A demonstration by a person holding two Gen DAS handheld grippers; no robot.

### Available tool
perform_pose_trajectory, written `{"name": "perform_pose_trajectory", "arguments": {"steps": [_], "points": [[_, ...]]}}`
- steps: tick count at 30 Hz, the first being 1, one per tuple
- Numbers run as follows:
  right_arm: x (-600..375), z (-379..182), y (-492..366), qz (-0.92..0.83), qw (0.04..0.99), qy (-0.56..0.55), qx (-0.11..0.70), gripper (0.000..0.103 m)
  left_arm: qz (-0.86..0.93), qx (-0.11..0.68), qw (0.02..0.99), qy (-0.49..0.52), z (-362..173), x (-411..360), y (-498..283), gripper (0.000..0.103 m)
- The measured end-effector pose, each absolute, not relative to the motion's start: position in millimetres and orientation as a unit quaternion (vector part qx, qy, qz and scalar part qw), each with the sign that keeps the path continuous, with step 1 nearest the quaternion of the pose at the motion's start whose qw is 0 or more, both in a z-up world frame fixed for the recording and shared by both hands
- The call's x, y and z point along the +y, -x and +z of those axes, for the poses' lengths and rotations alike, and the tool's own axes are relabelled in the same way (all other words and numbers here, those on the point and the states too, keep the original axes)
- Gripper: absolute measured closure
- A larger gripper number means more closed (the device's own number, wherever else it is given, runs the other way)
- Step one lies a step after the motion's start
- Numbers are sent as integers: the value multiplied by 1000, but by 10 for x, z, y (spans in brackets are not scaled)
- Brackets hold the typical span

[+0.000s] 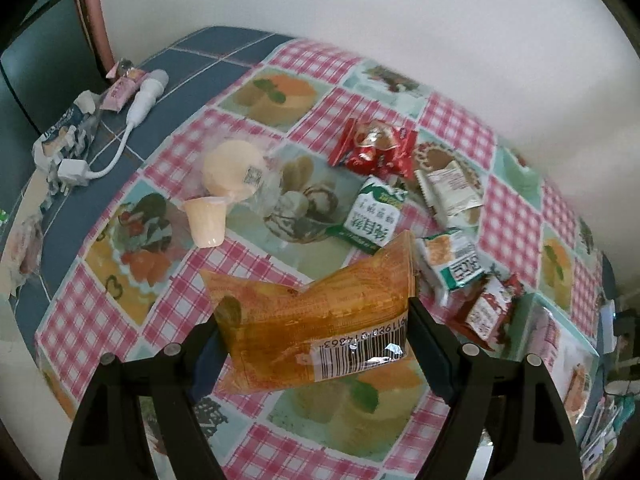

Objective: Organize snacks
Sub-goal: 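Carry both packs into the white tray and open both tools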

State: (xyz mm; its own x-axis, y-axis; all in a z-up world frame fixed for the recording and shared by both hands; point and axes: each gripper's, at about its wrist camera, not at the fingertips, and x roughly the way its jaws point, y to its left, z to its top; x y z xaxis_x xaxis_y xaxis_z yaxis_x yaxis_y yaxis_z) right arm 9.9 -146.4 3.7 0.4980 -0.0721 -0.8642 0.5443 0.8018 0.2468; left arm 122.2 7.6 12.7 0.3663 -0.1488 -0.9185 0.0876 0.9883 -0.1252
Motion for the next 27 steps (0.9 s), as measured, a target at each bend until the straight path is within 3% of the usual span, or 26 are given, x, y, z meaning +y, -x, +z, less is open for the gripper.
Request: {"name": "perform_pose_trajectory", "arguments": {"steps": [27], "points": [[-2967, 117, 1471, -423, 714, -392, 397, 46, -211, 517, 826, -76, 483, -1007, -317, 20]]}}
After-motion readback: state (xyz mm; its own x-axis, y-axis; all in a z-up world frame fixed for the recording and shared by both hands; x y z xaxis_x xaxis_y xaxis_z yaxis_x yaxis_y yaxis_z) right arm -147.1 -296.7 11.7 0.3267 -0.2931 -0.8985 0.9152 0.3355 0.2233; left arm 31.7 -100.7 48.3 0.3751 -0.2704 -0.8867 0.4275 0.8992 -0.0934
